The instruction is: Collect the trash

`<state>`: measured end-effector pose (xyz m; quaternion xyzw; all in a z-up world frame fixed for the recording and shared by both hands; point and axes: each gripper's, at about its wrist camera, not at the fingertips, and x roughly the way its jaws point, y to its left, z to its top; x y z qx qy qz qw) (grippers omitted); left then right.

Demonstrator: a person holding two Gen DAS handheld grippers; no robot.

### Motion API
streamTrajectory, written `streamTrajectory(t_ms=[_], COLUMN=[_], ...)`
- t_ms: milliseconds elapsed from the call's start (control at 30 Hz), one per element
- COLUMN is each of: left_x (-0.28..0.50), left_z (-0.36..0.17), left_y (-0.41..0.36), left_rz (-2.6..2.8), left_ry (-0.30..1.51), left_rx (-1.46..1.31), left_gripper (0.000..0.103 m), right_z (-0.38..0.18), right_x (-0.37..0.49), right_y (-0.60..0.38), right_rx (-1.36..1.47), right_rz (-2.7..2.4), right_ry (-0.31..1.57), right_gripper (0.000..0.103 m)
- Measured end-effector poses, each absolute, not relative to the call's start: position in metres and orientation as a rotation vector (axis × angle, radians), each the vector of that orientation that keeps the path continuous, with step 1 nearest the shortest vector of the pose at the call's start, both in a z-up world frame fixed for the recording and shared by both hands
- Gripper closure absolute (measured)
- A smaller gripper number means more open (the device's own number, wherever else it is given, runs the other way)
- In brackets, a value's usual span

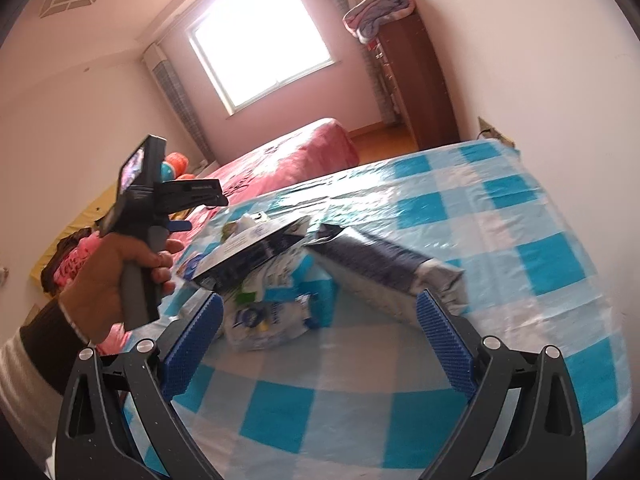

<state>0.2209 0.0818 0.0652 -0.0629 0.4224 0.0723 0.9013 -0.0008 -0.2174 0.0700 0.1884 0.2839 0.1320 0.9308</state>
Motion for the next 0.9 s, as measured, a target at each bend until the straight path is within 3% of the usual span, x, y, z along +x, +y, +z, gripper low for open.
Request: streamTrajectory(t_ms=[33,133,167,333,633,900], left_x=[0.227,0.248,0.251,0.264,0.245,0.181], left_z=[0.062,0.049,0.046,0.032,0.024,0.02], left_y=[0.081,0.075,0.075,0.077,0.047,0.006], left_rz=[0.154,0.182,0.196,0.165,0.032,-0.12], left_ry=[0.885,0.943,0.959,1.039,1.069,1.082], left_rx=[-0.13,-0.11,-0.111,-0.179,-0.072,0.005], left_gripper=[0.035,0.039,0.045,0.054,0.059,0.059], right_z=[0.069,0.066,0.065,0.065,0.058,0.048], right_x=[0.0,0.003,0.004,0.006,0.014,0.022], right_y=[-0.22,-0.227,-0.23,-0.243,-0.279,-0.301], right_rx=[0.379,0.372,0.379,0.396,0.456,0.509], right_rz=[0.257,0.243,0.242,0.224,0.151,0.139], right_ry=[0.578,0.582,0.584,0.574,0.568,0.59], right_gripper=[0.007,0.007,0.007,0.007,0.007,0.007])
